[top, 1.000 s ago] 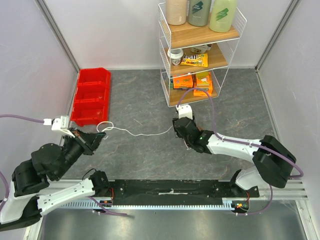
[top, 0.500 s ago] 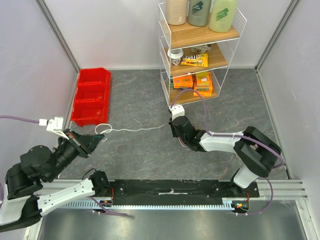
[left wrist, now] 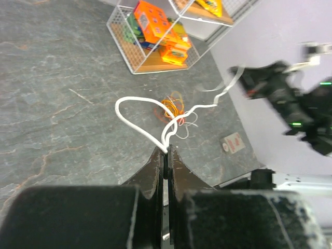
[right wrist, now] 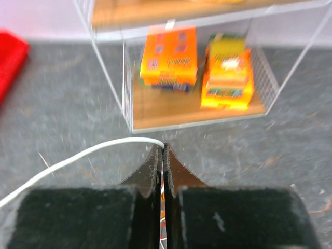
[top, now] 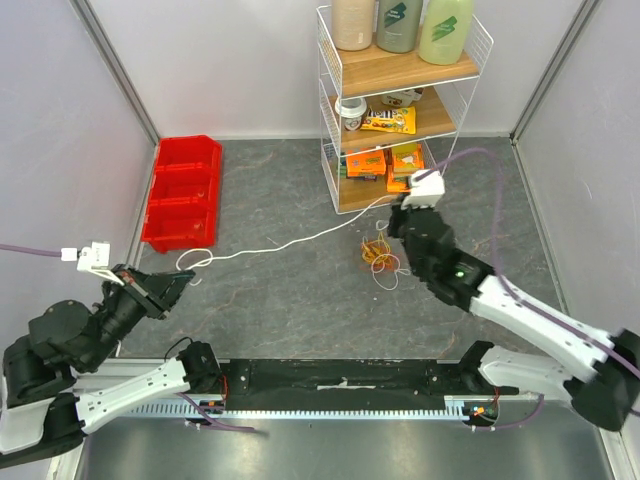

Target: Untangle the cables

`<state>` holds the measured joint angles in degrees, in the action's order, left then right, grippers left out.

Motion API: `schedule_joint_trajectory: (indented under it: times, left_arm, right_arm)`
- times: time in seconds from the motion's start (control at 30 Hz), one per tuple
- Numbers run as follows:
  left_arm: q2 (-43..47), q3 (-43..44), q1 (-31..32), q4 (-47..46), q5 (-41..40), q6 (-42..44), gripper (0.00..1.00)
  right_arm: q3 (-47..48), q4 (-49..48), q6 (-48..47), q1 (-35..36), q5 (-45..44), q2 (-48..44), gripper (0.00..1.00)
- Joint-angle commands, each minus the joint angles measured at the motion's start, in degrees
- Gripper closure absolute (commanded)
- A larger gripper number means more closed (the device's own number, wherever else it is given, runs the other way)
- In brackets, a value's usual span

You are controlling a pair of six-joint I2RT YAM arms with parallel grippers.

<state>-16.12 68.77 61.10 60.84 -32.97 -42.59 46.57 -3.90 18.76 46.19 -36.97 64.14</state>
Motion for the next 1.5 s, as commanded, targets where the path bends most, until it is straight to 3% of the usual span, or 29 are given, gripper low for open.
schedule_joint_trajectory:
  times: [0.0, 0.27, 0.47, 0.63, 0.73, 0.93, 1.0, 1.13, 1.3, 1.47]
  left_arm:
    - [-2.5, -2.4, -0.2, 0.5, -5.6, -0.7, 0.98]
    - [-4.9, -6.2, -0.2, 1.1, -7.1, -1.5, 0.98]
    - [-6.6, -10.1, -0.1, -3.6, -2.5, -2.2, 0.98]
    - [-11.3, -18.3, -0.1, -8.7, 2.6, -3.1, 0.98]
    - [-15.4, -23.1, -0.1, -11.2, 4.9, -5.0, 0.88]
    - [-19.0, -31.3, -0.2, -22.0, 10.8, -5.2, 0.37]
    - [-20.0, -32.3, -0.2, -23.6, 12.0, -5.2, 0.3]
    - [-22.2, -34.0, -0.1, -26.7, 15.0, -4.5, 0.28]
    - [-26.8, -36.0, -0.2, -33.7, 19.4, -2.5, 0.32]
    - [-38.3, -33.6, -0.3, -43.5, 27.2, 1.5, 0.32]
  right_arm:
    - [7.3, 9.6, -4.5, -0.8, -7.8, -9.1, 0.98]
    - [15.6, 16.8, -5.8, -1.9, -11.4, -15.1, 1.0]
    - [11.5, 21.5, 2.4, -1.9, -4.2, -17.6, 1.0]
    - [6.5, 25.9, 7.7, -1.9, 0.0, -20.2, 1.0]
    - [6.4, 30.2, 9.0, -1.9, -2.0, -21.1, 1.0]
    - [11.7, 34.0, 8.3, -1.9, -0.9, -22.8, 1.0]
    - [13.3, 34.7, 8.3, -1.8, -0.2, -23.0, 1.0]
    - [12.9, 35.0, 8.8, -1.8, 1.2, -23.4, 1.0]
    - [12.1, 35.5, 9.4, -1.9, 1.6, -24.0, 1.0]
    - [13.0, 36.3, 9.4, -1.9, 2.4, -24.0, 1.0]
